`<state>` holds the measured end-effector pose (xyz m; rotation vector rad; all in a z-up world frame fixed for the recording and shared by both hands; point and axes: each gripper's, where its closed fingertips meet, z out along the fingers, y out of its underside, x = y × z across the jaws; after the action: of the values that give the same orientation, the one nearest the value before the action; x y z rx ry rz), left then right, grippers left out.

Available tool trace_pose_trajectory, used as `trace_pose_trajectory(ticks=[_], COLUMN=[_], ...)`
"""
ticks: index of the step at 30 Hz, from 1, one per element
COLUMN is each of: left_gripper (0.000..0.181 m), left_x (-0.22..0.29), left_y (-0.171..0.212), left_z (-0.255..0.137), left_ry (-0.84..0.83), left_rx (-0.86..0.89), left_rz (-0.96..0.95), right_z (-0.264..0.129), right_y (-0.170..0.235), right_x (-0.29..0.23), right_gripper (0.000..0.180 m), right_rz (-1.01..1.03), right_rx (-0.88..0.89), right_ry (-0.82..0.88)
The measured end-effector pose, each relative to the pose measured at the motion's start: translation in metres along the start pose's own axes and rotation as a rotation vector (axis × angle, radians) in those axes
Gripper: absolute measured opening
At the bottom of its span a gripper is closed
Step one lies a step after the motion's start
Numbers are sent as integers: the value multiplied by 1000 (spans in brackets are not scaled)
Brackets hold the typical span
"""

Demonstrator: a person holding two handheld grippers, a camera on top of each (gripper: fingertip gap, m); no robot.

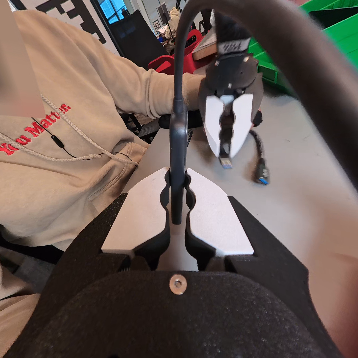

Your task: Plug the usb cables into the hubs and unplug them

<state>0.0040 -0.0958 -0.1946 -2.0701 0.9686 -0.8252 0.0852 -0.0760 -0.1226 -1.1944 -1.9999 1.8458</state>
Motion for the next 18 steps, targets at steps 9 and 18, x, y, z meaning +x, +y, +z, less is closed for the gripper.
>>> trace_pose_trajectory(ticks=[9, 18], left_gripper=[14, 14], left_x=[40, 26], left_y=[-47, -50], left_z=[-34, -28], left_ry=[282, 9], left_rx=[326, 302], left_rz=[-74, 67], right_z=[9, 6], right_y=[-3, -16], right_x=[-7, -10], right_gripper=[12, 12], right_rz=[-18, -13], right_rx=[18, 117], right_ry=[-48, -88])
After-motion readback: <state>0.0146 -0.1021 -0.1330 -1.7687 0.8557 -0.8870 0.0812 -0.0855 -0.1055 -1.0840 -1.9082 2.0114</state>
